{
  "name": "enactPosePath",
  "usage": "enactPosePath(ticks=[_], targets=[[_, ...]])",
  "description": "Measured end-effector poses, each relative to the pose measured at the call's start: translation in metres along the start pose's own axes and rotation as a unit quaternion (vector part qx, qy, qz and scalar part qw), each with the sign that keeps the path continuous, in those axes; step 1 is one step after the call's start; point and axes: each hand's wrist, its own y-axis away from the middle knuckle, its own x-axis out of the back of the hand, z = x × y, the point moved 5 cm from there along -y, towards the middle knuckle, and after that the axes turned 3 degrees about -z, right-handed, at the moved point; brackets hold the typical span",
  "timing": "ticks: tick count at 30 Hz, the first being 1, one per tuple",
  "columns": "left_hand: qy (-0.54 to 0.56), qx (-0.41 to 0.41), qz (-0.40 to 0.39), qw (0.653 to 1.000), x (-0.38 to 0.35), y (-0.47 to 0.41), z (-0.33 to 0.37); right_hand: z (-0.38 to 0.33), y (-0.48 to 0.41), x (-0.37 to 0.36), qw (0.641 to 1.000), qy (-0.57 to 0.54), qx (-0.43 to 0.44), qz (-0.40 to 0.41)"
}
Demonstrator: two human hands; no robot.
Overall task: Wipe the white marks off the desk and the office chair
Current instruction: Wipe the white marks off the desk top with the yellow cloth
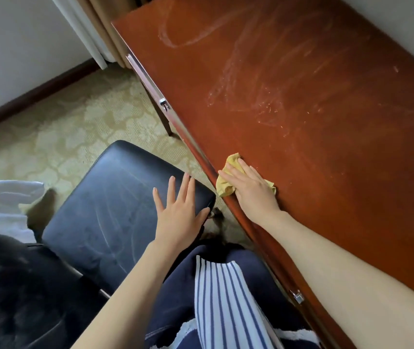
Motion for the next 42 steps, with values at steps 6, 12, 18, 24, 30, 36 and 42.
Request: enactPosePath(ticks=[6, 12, 18, 24, 30, 36, 42], targets=[[0.042, 0.064, -0.004, 0.997, 0.003, 0.007, 0.001, 0.003, 0.013, -0.001, 0.999, 0.001, 0.043, -0.006], [0.054, 0.03, -0.04, 0.997, -0.002, -0.005, 0.048, 0.049, 0.072, 0.012, 0.984, 0.017, 0.165, -0.059], [0.03, 0.021, -0.068, 0.997, -0.006, -0.016, 0.086, 0.115, 0.121, 0.041, 0.982, 0.017, 0.173, -0.077], [0.001, 0.031, -0.113, 0.993, -0.011, -0.022, 0.103, 0.179, 0.123, 0.08, 0.995, 0.029, 0.074, -0.064], [-0.052, 0.042, -0.129, 0.989, -0.012, -0.025, 0.108, 0.193, 0.081, 0.09, 0.999, 0.006, -0.034, -0.024], [-0.052, 0.048, -0.137, 0.988, -0.014, -0.025, 0.107, 0.163, 0.02, 0.07, 0.975, -0.026, -0.203, 0.082], [-0.05, 0.052, -0.133, 0.988, -0.012, -0.023, 0.106, 0.092, 0.016, 0.034, 0.995, -0.027, -0.09, 0.043]])
